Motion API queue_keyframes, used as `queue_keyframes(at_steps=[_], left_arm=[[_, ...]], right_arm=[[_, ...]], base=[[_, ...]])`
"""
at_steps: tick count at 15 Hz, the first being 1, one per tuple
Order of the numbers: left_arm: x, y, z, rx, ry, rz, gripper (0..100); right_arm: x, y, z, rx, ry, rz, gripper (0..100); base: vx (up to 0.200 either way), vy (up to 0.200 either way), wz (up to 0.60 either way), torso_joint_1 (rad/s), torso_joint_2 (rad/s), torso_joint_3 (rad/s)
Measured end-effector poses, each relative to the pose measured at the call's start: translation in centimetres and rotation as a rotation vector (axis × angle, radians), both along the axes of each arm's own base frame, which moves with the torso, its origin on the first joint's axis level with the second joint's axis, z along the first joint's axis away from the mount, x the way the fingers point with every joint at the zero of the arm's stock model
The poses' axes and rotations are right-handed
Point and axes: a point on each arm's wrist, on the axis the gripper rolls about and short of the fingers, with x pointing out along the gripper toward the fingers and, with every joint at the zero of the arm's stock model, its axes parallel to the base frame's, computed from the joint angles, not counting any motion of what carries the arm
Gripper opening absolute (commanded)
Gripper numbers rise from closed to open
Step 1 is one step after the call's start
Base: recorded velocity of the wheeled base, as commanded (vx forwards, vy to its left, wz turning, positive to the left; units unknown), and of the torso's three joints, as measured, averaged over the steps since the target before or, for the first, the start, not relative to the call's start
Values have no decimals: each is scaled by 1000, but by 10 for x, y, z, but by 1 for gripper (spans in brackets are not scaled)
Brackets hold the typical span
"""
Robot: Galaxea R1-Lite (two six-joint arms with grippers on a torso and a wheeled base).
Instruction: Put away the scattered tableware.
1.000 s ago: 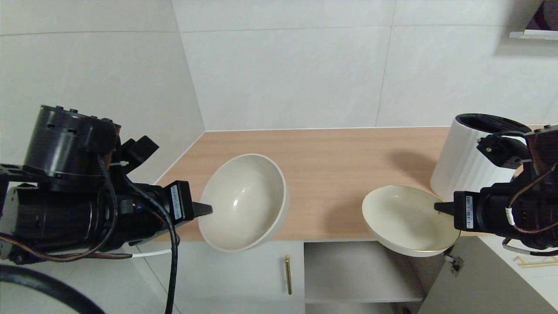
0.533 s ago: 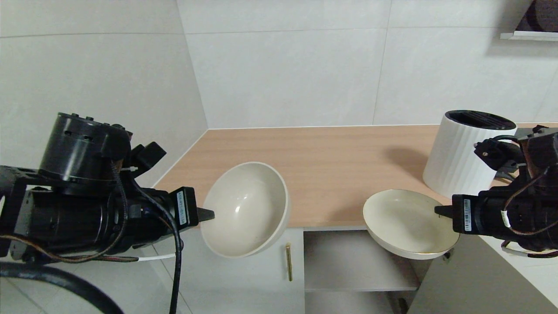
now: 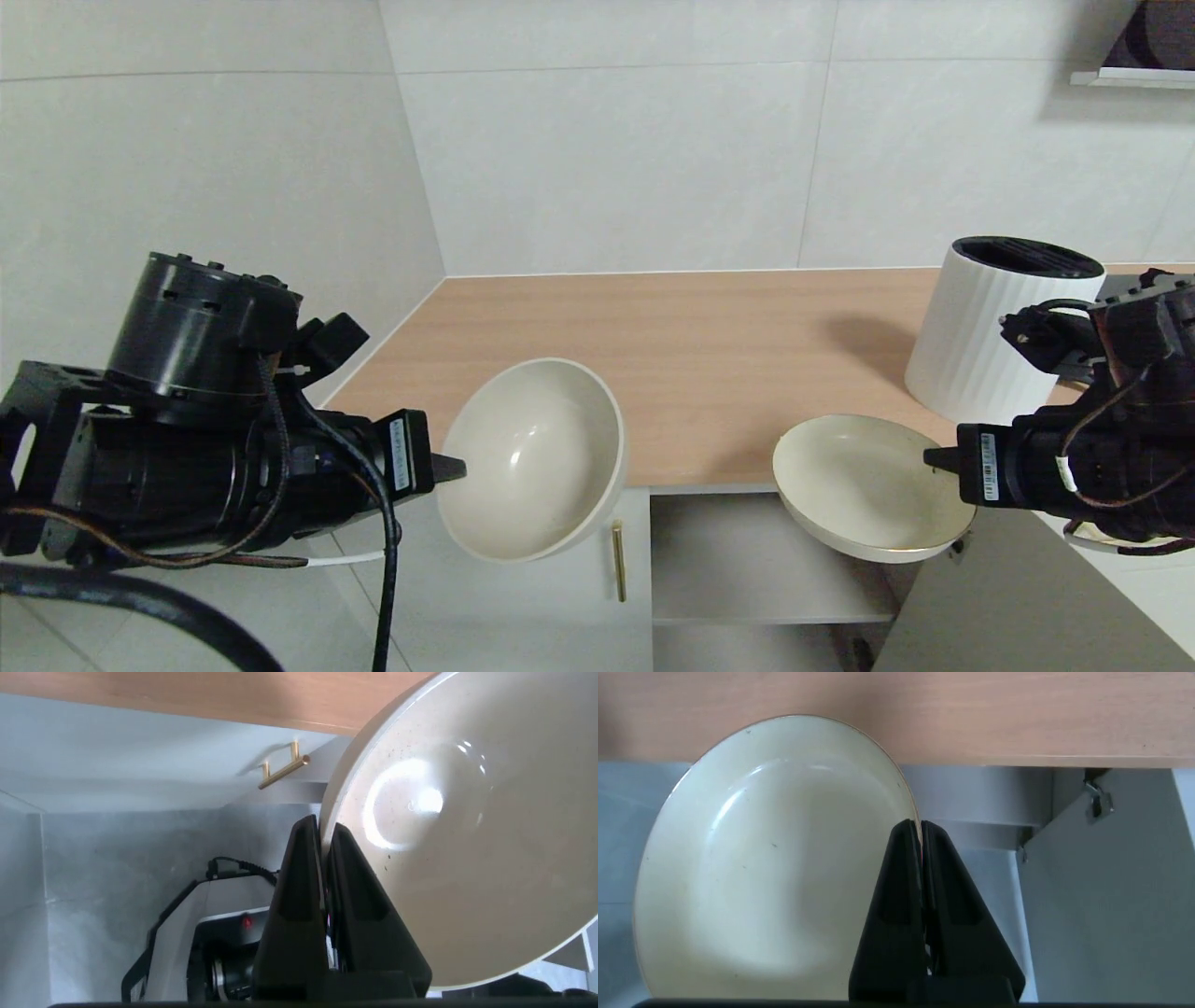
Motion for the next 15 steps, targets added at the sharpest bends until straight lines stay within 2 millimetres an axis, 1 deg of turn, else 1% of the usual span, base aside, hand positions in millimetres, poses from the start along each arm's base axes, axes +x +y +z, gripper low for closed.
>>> queue_keyframes(at_steps=[4,15], left_arm=[[1,-1,-2,4,8,-1,0],[4,-2,-7,14,27,0,0]], right_arm=[[1,1,-2,-5,10,1,0],[0,1,-4,-9,13,4,0]], base=[[0,0,0,-185,426,234],[0,0,0,-188,479,290]])
